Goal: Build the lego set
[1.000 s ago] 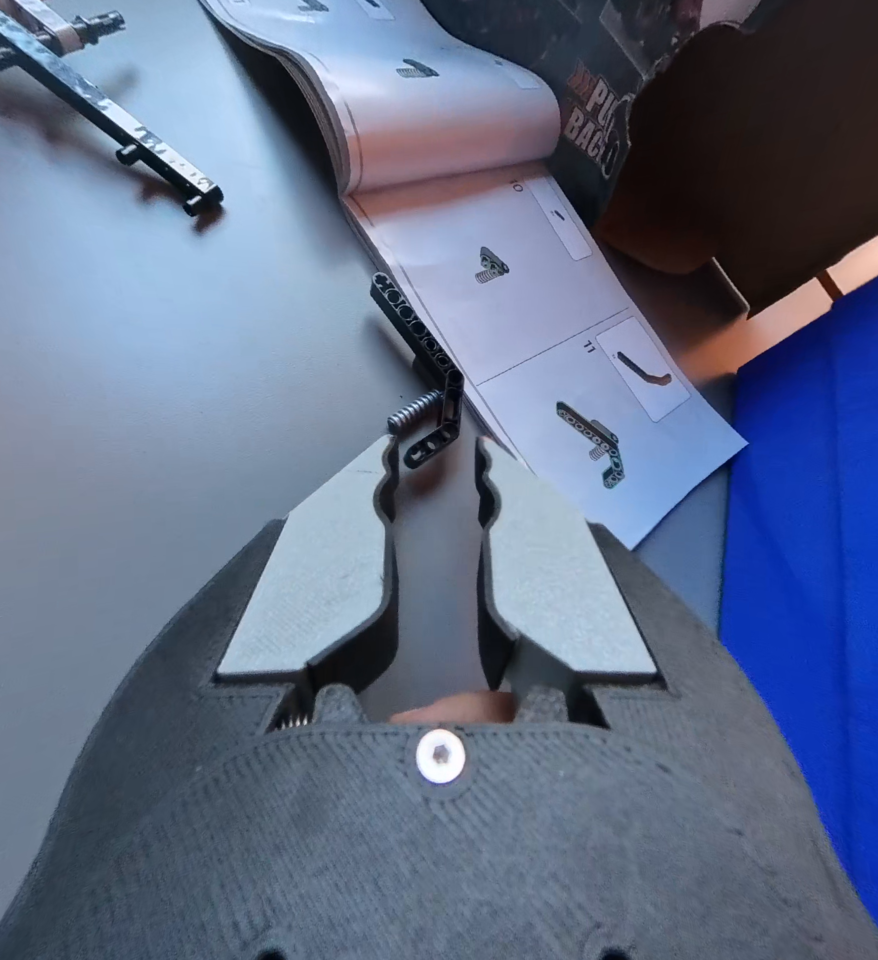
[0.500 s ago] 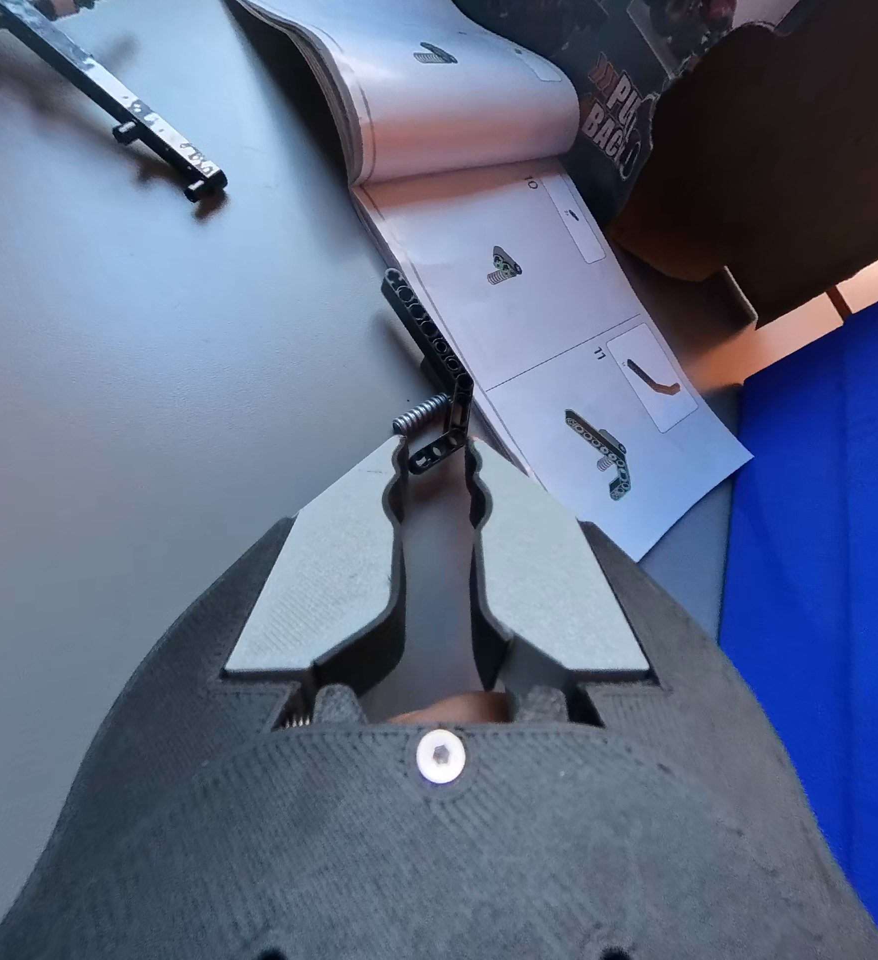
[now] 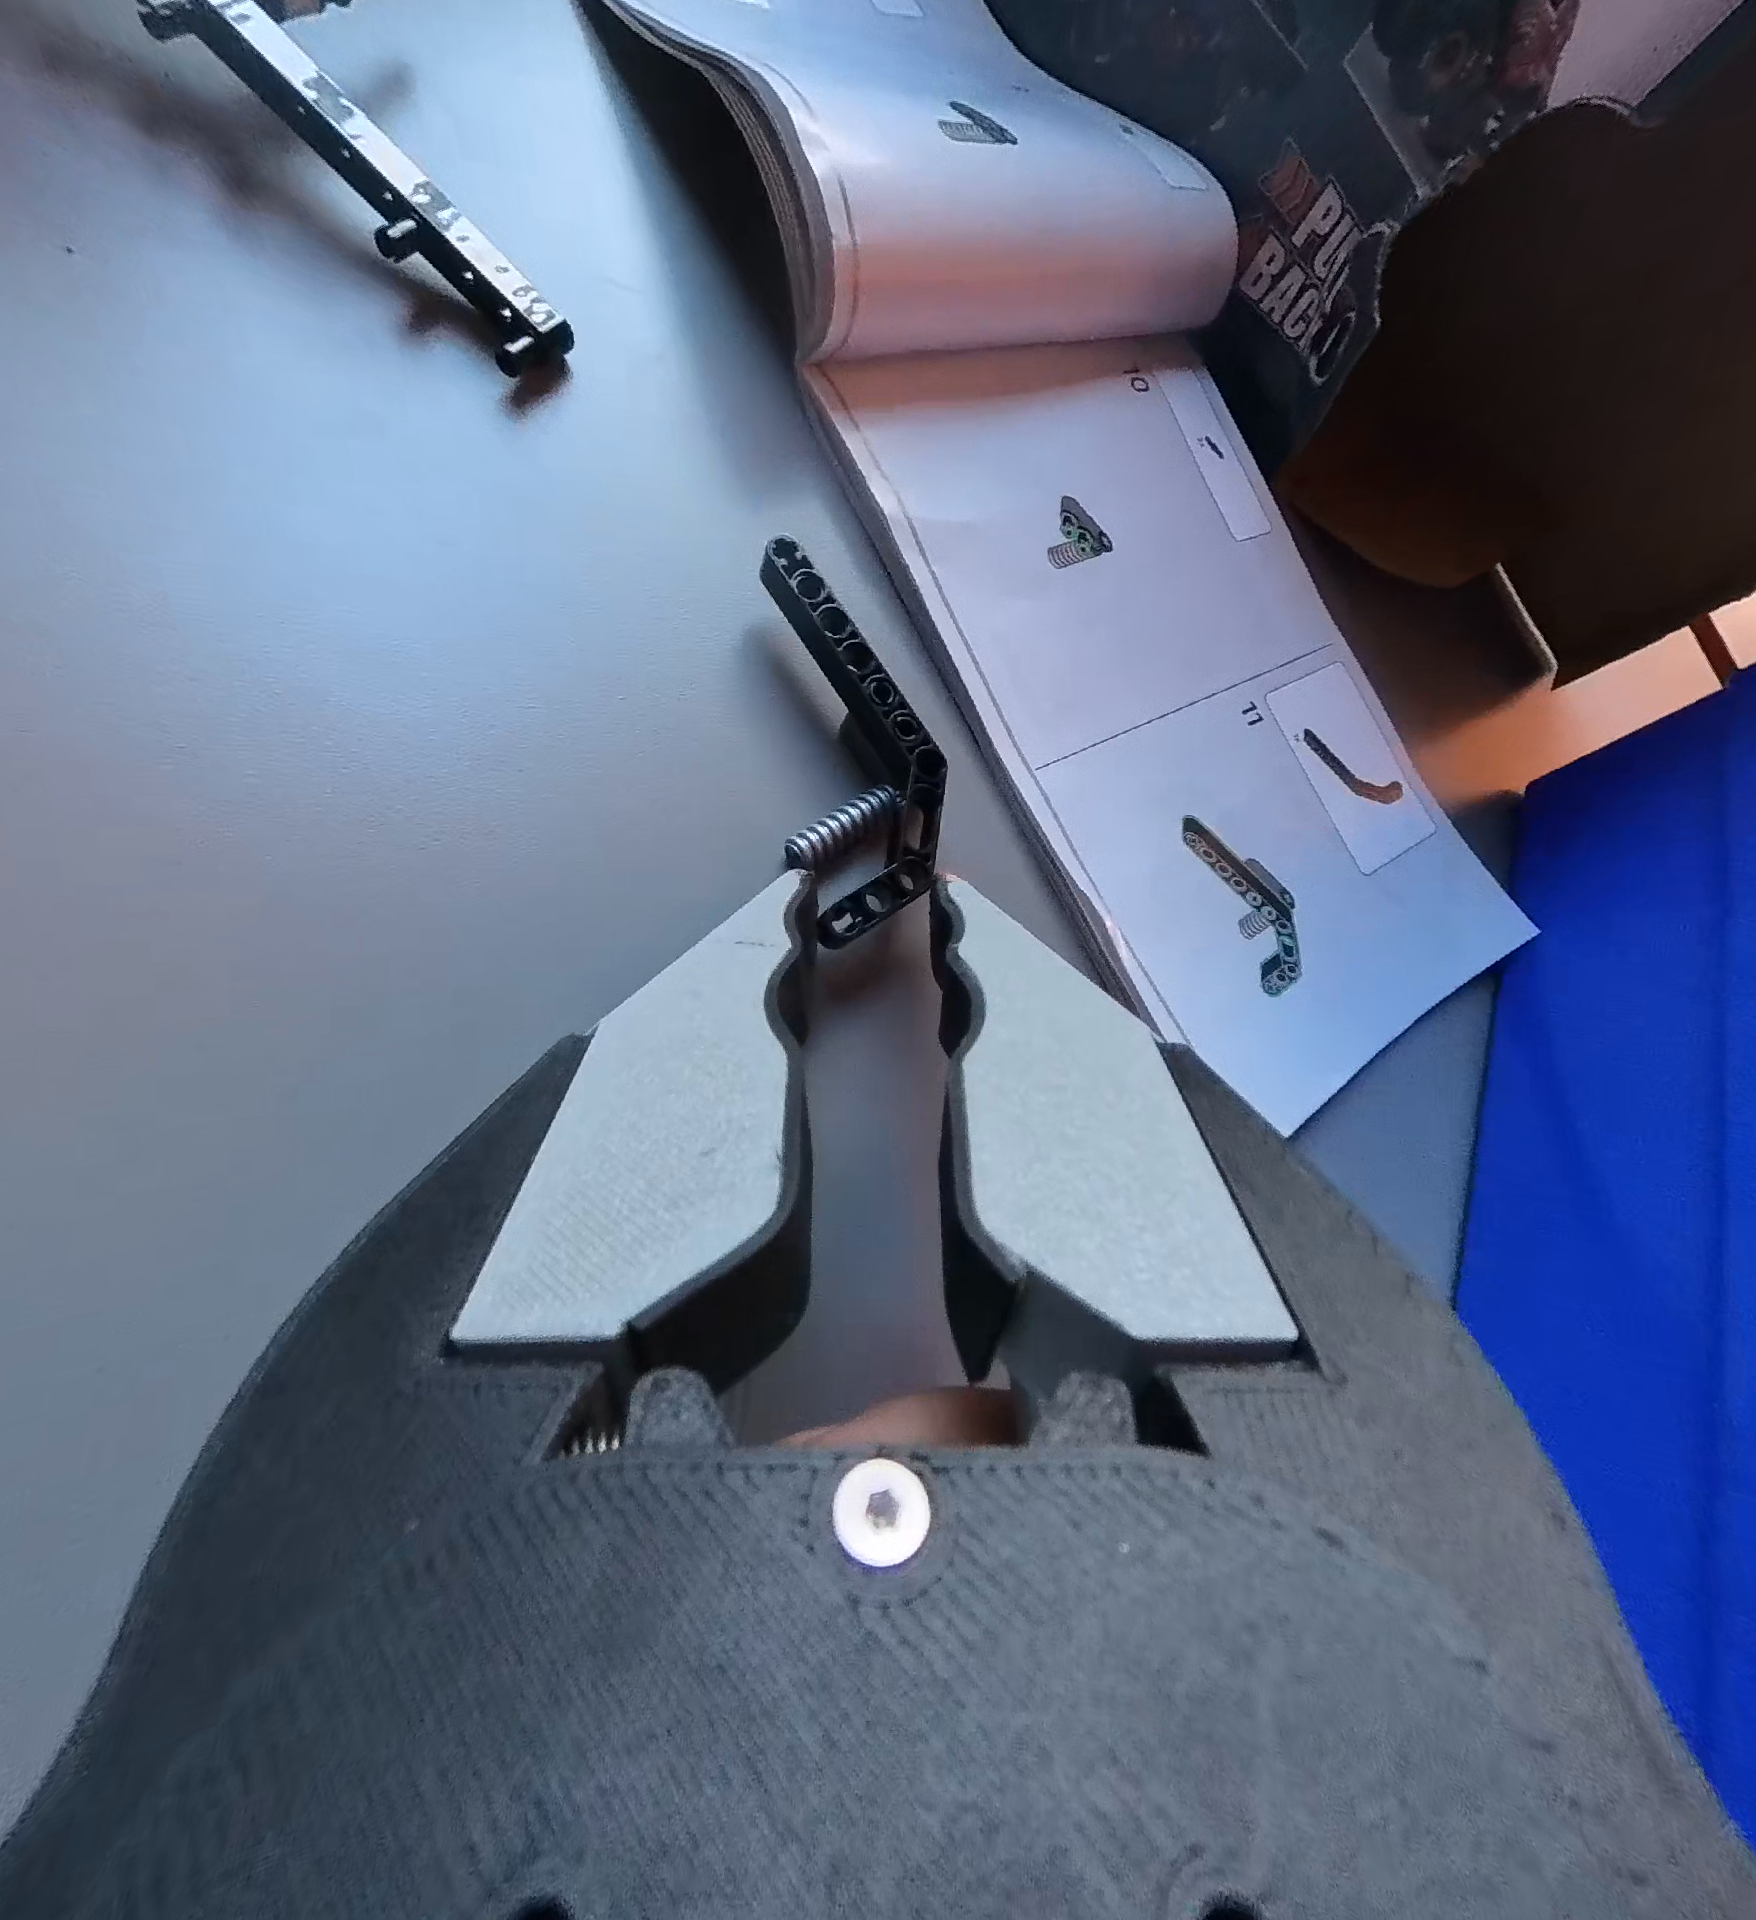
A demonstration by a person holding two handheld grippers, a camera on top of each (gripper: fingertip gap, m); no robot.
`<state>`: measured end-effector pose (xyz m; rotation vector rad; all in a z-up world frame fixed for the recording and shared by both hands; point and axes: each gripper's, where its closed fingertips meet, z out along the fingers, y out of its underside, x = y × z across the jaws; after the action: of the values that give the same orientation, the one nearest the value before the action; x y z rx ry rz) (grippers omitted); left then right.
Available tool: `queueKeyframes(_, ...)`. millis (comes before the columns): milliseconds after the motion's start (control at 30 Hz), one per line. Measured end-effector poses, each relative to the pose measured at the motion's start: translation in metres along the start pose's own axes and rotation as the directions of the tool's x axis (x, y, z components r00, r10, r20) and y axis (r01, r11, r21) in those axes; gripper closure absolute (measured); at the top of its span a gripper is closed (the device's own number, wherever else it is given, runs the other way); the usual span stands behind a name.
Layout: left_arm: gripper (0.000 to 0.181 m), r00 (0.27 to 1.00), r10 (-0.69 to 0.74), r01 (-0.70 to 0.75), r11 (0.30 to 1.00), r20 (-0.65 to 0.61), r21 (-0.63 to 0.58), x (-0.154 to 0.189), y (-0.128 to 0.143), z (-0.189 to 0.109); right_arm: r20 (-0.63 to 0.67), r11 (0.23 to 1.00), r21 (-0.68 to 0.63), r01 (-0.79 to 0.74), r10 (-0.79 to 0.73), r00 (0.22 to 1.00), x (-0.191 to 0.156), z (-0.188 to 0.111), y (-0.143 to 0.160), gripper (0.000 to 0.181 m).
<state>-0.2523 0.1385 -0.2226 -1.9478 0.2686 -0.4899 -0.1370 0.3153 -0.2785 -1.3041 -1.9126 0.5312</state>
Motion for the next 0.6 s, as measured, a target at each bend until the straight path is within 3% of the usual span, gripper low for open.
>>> queueKeyframes(333, 0.138, 1.000, -0.001, 0.001, 1.000, 0.000, -0.001, 0.000, 0.000, 0.000, -0.010, 1.000, 0.008, 0.016, -0.016, 1.000, 0.000, -0.001, -0.002, 0.163)
queueKeyframes(600, 0.138, 1.000, -0.002, 0.002, 1.000, 0.000, -0.001, 0.000, 0.000, 0.000, -0.141, 0.993, 0.066, 0.098, -0.088, 0.986, 0.013, -0.010, -0.013, 0.164)
